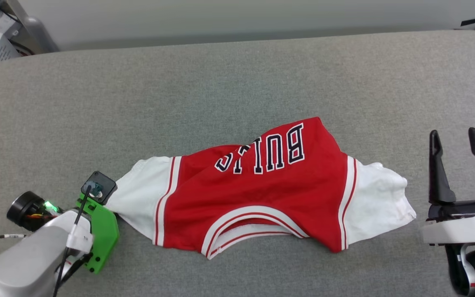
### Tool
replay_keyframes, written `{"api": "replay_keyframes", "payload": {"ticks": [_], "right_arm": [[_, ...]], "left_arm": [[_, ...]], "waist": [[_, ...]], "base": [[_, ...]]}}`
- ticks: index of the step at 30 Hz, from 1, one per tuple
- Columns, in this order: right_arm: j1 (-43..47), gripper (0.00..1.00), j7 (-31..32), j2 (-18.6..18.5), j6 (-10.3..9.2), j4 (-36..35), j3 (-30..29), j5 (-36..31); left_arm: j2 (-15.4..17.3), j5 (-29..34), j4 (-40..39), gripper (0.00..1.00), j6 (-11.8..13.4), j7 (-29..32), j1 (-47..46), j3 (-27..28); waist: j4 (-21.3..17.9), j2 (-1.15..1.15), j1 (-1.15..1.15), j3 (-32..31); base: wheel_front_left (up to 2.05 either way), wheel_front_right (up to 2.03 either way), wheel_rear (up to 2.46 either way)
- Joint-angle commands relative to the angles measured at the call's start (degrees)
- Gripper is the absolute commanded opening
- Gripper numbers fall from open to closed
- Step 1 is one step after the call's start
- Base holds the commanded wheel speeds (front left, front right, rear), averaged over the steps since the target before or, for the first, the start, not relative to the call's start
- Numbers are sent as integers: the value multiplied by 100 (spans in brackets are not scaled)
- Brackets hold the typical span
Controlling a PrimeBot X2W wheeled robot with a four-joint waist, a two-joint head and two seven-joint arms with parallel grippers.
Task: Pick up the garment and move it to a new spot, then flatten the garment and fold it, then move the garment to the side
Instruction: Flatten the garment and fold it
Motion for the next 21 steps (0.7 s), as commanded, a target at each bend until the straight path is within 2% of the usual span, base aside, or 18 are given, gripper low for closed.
{"api": "replay_keyframes", "payload": {"ticks": [1,7,13,17,21], "right_arm": [[77,100,-34,-69,-3,1,-46,-52],[135,100,-34,-388,-3,-14,-167,-29],[16,100,407,-1164,-3,-85,144,158],[-120,100,1289,-1938,-3,-232,597,456],[-245,100,2627,-2875,-3,-410,1328,1113]], "left_arm": [[-130,-45,34,100,113,-174,178,27],[-267,-51,-91,100,775,-1265,575,362],[-244,9,-544,100,1700,-2284,1121,704],[-245,133,-1002,100,2318,-2576,1420,951],[-288,361,-1524,100,2860,-2667,1696,1295]], "waist": [[37,0,0,-138],[164,0,0,-476],[277,0,0,-690],[375,0,0,-722],[481,0,0,-699]], "base": [[0,0,0],[0,0,0],[0,0,0],[0,0,0],[0,0,0]]}}
